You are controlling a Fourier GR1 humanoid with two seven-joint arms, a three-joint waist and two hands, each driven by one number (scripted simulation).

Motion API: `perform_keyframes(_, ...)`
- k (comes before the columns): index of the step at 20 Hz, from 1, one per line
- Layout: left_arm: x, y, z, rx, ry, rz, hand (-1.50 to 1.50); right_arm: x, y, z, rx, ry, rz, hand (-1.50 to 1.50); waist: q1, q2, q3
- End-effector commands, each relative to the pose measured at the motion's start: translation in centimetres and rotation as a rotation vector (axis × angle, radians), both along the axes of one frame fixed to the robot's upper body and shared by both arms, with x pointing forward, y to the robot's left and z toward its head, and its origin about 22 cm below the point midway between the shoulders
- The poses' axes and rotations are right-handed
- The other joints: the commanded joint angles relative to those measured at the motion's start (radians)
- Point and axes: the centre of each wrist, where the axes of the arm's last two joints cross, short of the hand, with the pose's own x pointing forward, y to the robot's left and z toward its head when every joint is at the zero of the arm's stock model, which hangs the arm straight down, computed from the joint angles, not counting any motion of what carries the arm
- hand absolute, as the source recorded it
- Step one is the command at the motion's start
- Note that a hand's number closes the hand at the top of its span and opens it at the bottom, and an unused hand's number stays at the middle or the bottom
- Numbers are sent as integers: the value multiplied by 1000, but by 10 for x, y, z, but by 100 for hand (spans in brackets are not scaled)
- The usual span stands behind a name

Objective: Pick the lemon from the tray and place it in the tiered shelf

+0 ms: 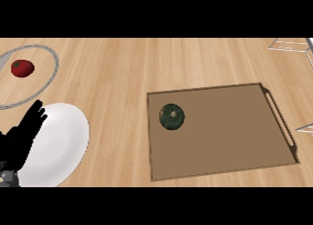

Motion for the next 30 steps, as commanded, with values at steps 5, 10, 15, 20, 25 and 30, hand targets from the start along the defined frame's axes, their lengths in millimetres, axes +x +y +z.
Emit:
perform_keyframes(5, 9, -7, -4, 1, -7, 11, 0, -11, 18, 28, 45, -355, -13, -150, -11, -4, -1)
perform_keyframes(10, -3, -2, -16, -8, 15, 21, 0, -20, 29, 40, 6, -519, 21, -150, -7, -5, -1)
perform_keyframes(15, 5, 8, 1, -13, 7, 24, 0, -51, 70, 67, -100, -614, 64, -150, -28, -15, -2)
perform_keyframes(20, -17, 5, 0, -9, -1, 29, 0, -98, 105, 100, -140, -636, -28, -150, -23, -22, -2)
perform_keyframes(25, -6, 14, 2, 5, 10, 38, 0, -144, 151, 107, -111, -639, -91, -150, -52, -32, -4)
perform_keyframes(30, -9, 21, 1, -1, 35, 64, 0, -195, 203, 124, -77, -641, -73, -150, -51, -35, -6)
